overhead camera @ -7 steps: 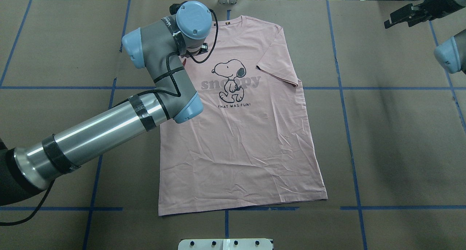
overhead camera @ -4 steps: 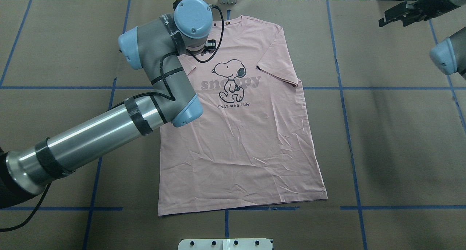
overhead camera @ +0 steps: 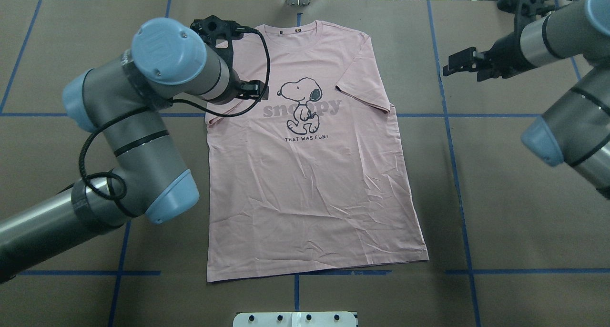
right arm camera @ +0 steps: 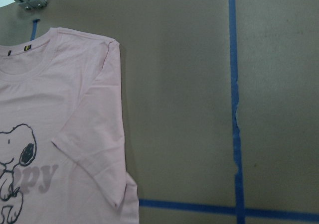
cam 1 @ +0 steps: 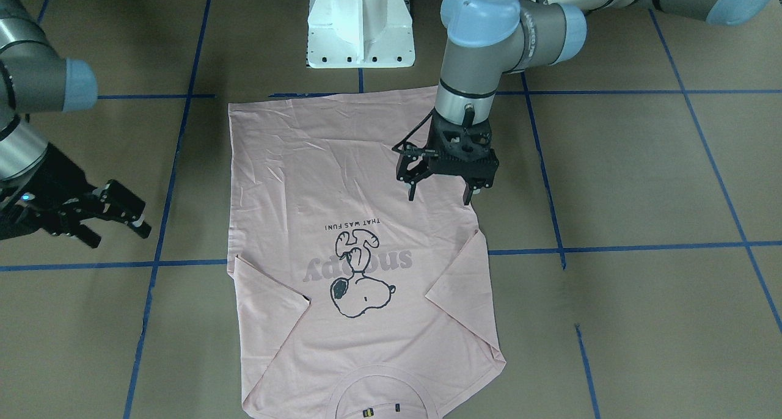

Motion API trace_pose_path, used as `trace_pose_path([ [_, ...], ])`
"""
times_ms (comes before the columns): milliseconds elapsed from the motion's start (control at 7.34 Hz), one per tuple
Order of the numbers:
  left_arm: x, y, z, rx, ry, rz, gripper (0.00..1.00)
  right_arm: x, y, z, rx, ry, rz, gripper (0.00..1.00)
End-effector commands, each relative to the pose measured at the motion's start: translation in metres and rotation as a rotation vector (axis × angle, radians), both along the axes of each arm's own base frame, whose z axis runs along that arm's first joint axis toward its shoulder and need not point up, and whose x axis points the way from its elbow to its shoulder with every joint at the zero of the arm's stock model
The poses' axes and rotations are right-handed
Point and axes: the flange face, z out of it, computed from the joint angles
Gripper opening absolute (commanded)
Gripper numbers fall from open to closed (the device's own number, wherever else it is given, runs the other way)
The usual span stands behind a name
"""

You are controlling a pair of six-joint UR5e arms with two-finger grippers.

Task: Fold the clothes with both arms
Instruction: 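Move both grippers to the shirt hem nearest the robot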

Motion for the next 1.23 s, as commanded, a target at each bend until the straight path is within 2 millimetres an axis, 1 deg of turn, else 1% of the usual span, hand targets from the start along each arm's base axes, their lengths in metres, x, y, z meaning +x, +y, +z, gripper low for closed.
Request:
trace_pose_path([
  [0, -0.006, 0.083, 0.007, -0.034, 0.107, 0.052, 1.0, -0.036, 0.139, -0.012, -0.056, -0.019, 0.032, 1.0],
  [136, 0.003, 0.123, 0.015, -0.067, 0.121, 0.071, 1.0, -0.046, 0.194, -0.013, -0.086, -0.014, 0.036, 0.98],
  [272, 0.008, 0.153, 0.023, -0.108, 0.133, 0.07, 1.0, -0.069, 0.235, -0.01, -0.118, -0.005, 0.055, 0.95],
  [409, 0.021, 0.192, 0.032, -0.201, 0.151, 0.078, 1.0, -0.093, 0.265, -0.005, -0.156, -0.003, 0.073, 0.86],
  [545, 0.044, 0.235, 0.045, -0.268, 0.145, 0.043, 0.88, -0.107, 0.284, -0.001, -0.182, -0.003, 0.088, 0.82],
  [681, 0.058, 0.268, 0.064, -0.322, 0.12, 0.043, 0.77, -0.116, 0.297, 0.002, -0.157, 0.013, 0.1, 0.82],
  [817, 0.063, 0.287, 0.087, -0.365, 0.084, 0.038, 0.7, -0.119, 0.3, 0.002, -0.158, 0.03, 0.1, 0.83],
  [954, 0.06, 0.288, 0.104, -0.371, 0.054, 0.027, 0.68, -0.12, 0.299, 0.0, -0.157, 0.026, 0.101, 0.84],
  [1090, 0.062, 0.289, 0.111, -0.373, 0.037, 0.025, 0.67, -0.121, 0.3, -0.001, -0.155, 0.023, 0.101, 0.84],
])
